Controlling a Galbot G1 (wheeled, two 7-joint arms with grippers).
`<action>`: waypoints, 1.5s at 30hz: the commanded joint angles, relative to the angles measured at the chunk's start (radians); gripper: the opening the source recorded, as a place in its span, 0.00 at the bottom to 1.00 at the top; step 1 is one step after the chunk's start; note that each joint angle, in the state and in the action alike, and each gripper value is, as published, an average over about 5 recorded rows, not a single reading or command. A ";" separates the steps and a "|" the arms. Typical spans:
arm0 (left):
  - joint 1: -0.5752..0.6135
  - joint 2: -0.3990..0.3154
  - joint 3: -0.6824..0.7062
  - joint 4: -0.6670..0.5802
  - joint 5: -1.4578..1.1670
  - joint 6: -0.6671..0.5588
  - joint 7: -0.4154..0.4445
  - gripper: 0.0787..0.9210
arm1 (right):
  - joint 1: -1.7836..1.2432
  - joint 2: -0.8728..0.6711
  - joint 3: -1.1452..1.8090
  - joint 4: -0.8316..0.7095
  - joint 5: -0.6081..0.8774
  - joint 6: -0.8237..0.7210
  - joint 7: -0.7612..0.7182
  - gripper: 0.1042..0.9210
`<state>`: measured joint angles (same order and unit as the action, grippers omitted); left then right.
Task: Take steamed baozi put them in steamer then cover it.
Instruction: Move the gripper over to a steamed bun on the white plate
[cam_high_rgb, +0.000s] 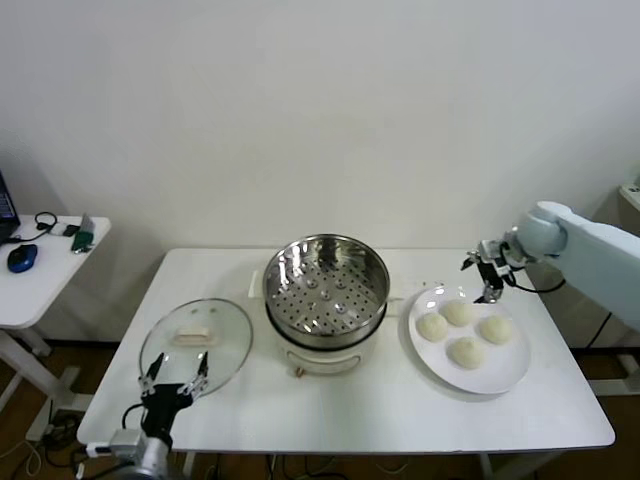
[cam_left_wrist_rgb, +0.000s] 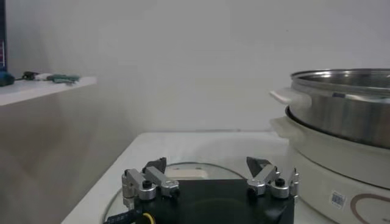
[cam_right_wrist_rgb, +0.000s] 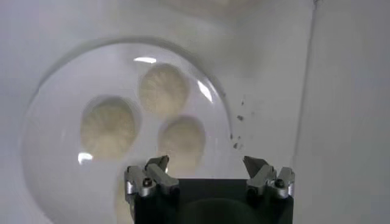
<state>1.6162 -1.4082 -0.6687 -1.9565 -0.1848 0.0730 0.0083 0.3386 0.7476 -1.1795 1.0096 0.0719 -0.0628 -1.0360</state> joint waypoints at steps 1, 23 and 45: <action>0.002 0.003 -0.001 -0.001 -0.001 -0.001 0.000 0.88 | 0.020 0.092 -0.076 -0.156 0.023 0.021 -0.079 0.88; 0.004 0.004 0.003 0.034 0.020 -0.014 -0.002 0.88 | -0.210 0.198 0.205 -0.381 -0.054 0.024 -0.066 0.88; -0.005 0.005 0.011 0.046 0.023 -0.016 -0.004 0.88 | -0.230 0.279 0.250 -0.479 -0.076 0.059 -0.049 0.82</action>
<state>1.6101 -1.4026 -0.6578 -1.9105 -0.1625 0.0567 0.0044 0.1153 1.0087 -0.9388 0.5537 0.0008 -0.0069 -1.0841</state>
